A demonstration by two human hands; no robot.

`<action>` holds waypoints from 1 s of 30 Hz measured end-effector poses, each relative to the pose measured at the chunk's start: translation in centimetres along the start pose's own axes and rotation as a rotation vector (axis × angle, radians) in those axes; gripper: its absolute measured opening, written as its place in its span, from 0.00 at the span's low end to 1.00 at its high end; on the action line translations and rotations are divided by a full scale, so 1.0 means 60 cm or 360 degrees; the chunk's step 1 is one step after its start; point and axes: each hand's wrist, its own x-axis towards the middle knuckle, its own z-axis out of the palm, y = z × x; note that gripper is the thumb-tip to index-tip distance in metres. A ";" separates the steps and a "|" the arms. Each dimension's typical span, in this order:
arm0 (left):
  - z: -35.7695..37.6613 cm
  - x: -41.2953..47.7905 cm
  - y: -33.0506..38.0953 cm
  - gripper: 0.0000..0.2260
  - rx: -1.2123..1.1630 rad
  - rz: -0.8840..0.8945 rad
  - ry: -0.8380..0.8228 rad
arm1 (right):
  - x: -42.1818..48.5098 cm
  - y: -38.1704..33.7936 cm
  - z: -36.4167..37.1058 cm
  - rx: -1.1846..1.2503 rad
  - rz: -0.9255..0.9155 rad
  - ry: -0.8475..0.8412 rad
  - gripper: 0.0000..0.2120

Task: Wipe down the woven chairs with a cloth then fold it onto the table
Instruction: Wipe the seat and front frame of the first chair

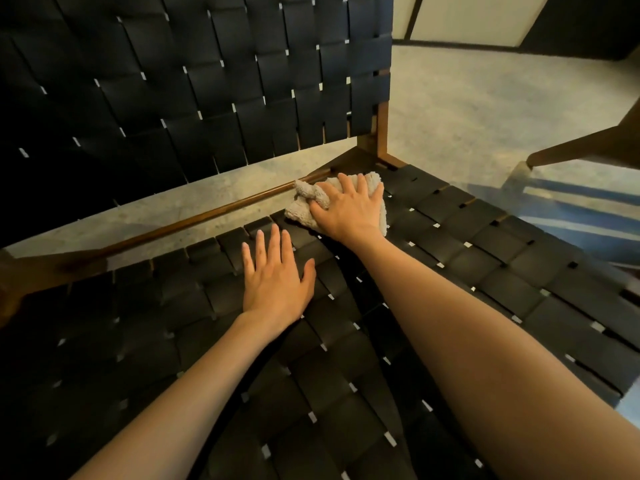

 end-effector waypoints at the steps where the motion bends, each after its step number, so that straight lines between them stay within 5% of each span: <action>1: 0.002 0.001 -0.001 0.30 0.0000 -0.0008 0.0006 | 0.004 0.007 -0.003 -0.0013 0.0030 0.0002 0.26; 10: 0.000 -0.004 -0.008 0.31 -0.0036 0.0045 -0.0001 | -0.053 0.024 -0.033 -0.0023 0.0026 -0.0112 0.27; 17: -0.014 -0.057 0.028 0.28 -0.0057 0.0080 -0.0291 | -0.203 0.075 -0.073 -0.0081 0.0120 -0.0200 0.28; 30: -0.054 -0.168 0.135 0.26 -0.0174 0.0180 -0.0644 | -0.466 0.181 -0.158 -0.0117 0.0605 -0.0003 0.27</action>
